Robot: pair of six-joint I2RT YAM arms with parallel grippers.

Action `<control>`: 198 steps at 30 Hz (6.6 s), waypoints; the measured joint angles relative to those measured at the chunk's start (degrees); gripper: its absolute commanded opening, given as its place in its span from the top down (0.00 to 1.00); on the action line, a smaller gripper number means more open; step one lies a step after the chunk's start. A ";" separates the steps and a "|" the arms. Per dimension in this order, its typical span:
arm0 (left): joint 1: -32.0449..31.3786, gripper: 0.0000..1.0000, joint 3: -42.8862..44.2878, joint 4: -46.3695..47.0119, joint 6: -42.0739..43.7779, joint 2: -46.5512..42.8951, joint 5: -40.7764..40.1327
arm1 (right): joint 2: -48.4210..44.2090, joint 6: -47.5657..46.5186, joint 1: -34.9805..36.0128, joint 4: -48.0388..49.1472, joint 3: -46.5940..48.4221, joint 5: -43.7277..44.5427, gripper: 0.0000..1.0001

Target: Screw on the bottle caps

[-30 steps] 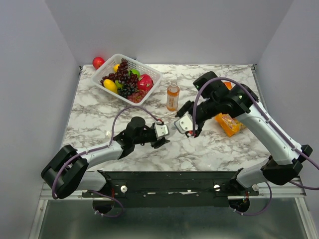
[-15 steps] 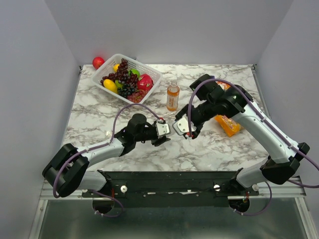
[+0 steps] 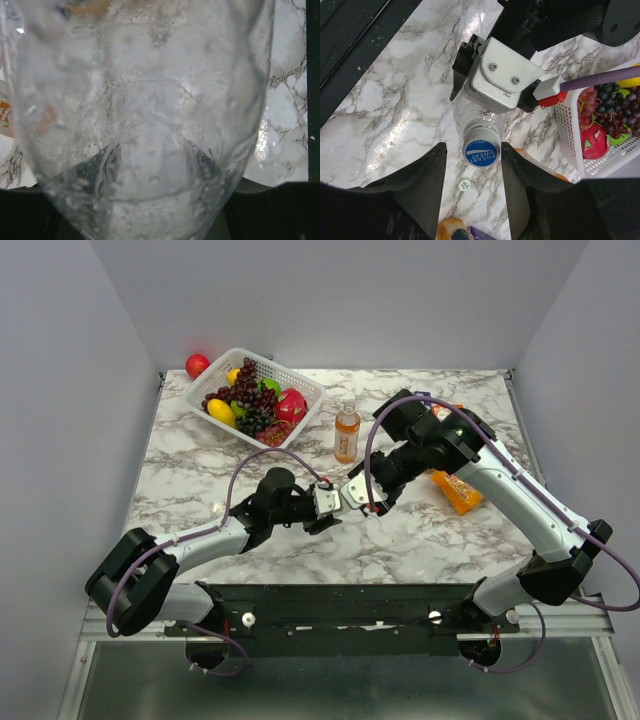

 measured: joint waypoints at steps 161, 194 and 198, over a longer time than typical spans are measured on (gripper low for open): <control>-0.46 1.00 11.19 -14.99 9.84 -4.39 -44.00 | 18.34 74.20 -16.04 15.67 13.44 -13.53 0.99; 4.94 1.00 28.79 -55.21 28.30 -3.21 -4.90 | -14.84 12.35 -10.91 22.29 -17.40 -11.87 0.33; 4.94 1.00 30.73 -57.16 29.31 -1.20 -2.64 | -14.01 9.05 -8.20 23.58 -17.40 -11.54 0.35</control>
